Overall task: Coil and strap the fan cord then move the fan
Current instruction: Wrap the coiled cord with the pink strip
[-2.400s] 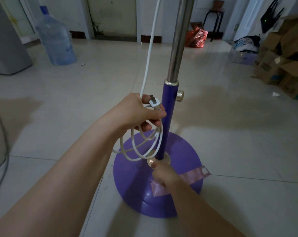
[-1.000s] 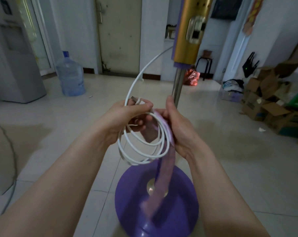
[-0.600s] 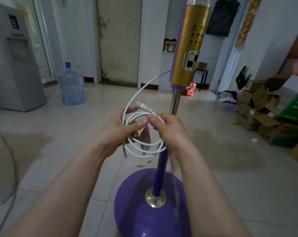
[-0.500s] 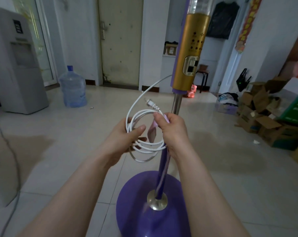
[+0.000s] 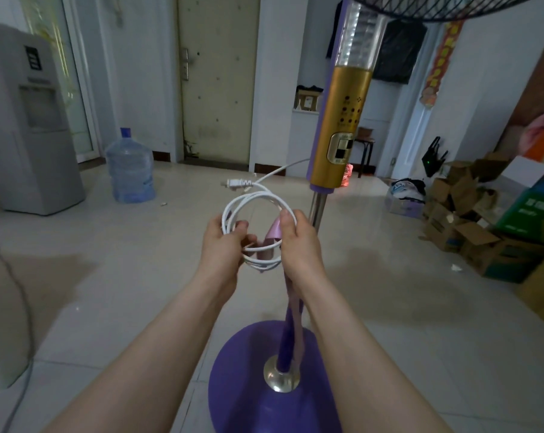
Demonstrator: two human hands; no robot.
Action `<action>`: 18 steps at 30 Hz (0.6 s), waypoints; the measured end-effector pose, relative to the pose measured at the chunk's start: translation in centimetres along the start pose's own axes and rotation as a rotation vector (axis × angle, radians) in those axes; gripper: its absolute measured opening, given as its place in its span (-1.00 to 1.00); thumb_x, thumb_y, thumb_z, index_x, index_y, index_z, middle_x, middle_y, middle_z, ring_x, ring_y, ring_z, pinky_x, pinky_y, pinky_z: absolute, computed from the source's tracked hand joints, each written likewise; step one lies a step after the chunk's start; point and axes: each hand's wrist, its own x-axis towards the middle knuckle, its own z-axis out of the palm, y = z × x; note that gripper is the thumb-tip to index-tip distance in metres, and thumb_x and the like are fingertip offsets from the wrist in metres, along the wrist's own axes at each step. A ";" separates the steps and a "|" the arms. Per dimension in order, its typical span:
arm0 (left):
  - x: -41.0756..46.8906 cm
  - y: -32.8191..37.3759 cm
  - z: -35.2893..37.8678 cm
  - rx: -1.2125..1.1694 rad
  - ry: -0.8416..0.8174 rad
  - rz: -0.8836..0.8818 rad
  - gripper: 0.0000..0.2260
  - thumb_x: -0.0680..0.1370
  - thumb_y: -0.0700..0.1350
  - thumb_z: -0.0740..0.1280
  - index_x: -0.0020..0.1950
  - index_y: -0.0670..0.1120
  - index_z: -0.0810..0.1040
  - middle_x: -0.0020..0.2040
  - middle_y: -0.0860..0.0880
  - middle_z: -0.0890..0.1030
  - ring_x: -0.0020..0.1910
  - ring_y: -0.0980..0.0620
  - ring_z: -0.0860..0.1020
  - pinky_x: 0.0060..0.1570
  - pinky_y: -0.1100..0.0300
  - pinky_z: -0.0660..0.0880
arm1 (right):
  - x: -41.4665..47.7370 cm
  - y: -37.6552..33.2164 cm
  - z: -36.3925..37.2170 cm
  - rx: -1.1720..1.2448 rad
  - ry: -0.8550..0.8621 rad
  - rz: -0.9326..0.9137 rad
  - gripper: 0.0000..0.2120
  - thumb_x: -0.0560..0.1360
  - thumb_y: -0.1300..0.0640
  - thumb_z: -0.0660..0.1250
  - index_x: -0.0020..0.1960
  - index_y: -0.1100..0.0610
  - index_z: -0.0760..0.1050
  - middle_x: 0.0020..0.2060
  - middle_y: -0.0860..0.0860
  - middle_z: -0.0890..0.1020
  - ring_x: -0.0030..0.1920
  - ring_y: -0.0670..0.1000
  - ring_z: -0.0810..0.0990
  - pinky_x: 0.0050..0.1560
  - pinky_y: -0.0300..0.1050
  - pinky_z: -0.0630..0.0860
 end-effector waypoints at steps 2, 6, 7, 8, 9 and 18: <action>0.6 1.0 -0.5 0.027 -0.084 -0.070 -0.92 0.62 -0.23 0.21 0.02 -0.12 0.49 -0.29 -0.02 0.48 -0.49 0.14 0.45 -0.38 0.23 0.53 | 0.3 0.0 -0.3 0.042 -0.046 0.031 -0.80 0.65 -0.11 0.04 -0.06 -0.18 0.41 -0.18 -0.13 0.53 -0.16 -0.14 0.54 -0.22 -0.20 0.46; 2.3 2.1 -1.4 0.039 -0.100 -0.071 -0.82 0.66 -0.20 0.11 0.05 -0.11 0.51 -0.39 0.01 0.38 -0.62 0.18 0.30 -0.51 0.29 0.33 | 0.8 -0.8 -0.5 0.197 -0.271 0.160 -0.58 0.59 -0.21 0.16 -0.08 0.10 0.59 -0.28 0.05 0.67 -0.24 0.06 0.66 -0.19 -0.07 0.61; 2.4 2.0 -1.6 0.061 -0.114 -0.071 -0.81 0.66 -0.20 0.12 0.03 -0.11 0.52 -0.41 0.01 0.39 -0.62 0.17 0.31 -0.53 0.30 0.32 | 1.1 -1.1 -0.5 0.207 -0.319 0.225 -0.51 0.53 -0.28 0.21 0.00 0.13 0.62 -0.20 0.08 0.71 -0.17 0.08 0.71 -0.09 -0.03 0.64; 2.4 1.8 -1.8 0.071 -0.144 -0.076 -0.81 0.65 -0.21 0.13 -0.01 -0.12 0.53 -0.43 0.00 0.39 -0.61 0.16 0.32 -0.55 0.30 0.32 | 1.5 -1.5 -0.6 0.222 -0.354 0.291 -0.44 0.45 -0.36 0.26 0.06 0.12 0.63 -0.12 0.11 0.73 -0.09 0.10 0.72 0.02 0.01 0.64; 2.4 1.5 -2.1 0.059 -0.180 -0.081 -0.81 0.64 -0.22 0.14 -0.06 -0.14 0.53 -0.45 0.00 0.40 -0.61 0.15 0.32 -0.58 0.30 0.32 | 1.9 -1.7 -0.6 0.227 -0.384 0.337 -0.38 0.37 -0.41 0.31 0.10 0.09 0.64 -0.04 0.12 0.73 -0.02 0.12 0.72 0.12 0.04 0.62; 2.3 2.5 -2.4 0.144 -0.259 -0.181 -0.62 0.56 0.17 0.21 -0.33 -0.03 0.54 -0.45 0.00 0.32 -0.53 0.08 0.29 -0.54 0.24 0.32 | 3.5 -2.2 -0.2 0.438 -0.535 0.421 -0.66 0.47 -0.07 0.45 0.04 0.19 0.70 -0.01 0.15 0.74 0.04 0.09 0.71 0.10 -0.08 0.62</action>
